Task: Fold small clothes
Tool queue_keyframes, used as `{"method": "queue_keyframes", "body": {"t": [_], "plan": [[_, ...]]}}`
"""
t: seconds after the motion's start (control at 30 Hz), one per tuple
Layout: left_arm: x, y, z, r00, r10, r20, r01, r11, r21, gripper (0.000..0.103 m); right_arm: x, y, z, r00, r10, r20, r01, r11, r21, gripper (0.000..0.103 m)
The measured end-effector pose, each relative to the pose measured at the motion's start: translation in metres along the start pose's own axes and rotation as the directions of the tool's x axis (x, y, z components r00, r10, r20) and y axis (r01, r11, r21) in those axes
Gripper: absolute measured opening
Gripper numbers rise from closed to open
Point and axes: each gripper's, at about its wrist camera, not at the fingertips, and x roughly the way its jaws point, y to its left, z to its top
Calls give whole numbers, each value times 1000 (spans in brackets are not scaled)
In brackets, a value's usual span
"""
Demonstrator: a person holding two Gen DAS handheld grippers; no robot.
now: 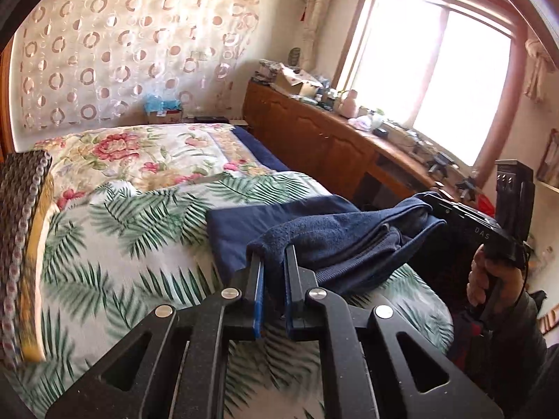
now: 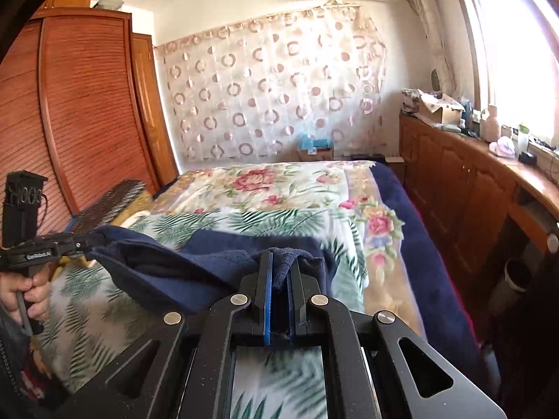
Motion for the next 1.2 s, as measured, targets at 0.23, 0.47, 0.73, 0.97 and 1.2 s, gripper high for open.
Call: {"method": "queue_keyframes", "body": {"t": [0.23,0.47,0.73,0.97,1.2], "plan": [[47,21,22,999,24,-46,-25,1000,-19,10,65,-4,17,999,-14,-52,13,1000,-26,6],[93,38,39,993,53,-104,-55,998,-17,12,107,-17,41,996,-22,-89,23,1000,11,6],[93,36,53,996,90,-25,-89,995,54,45,108,-1,53,994,-66,-91,62,997,-49,30],[82,34,41,998,60,-14,-59,996,73,76,80,1,52,997,-55,-44,52,997,-61,47],[99,42,23,995,79,-60,-76,995,57,76,89,-3,25,985,-43,-165,28,996,-90,51]]}}
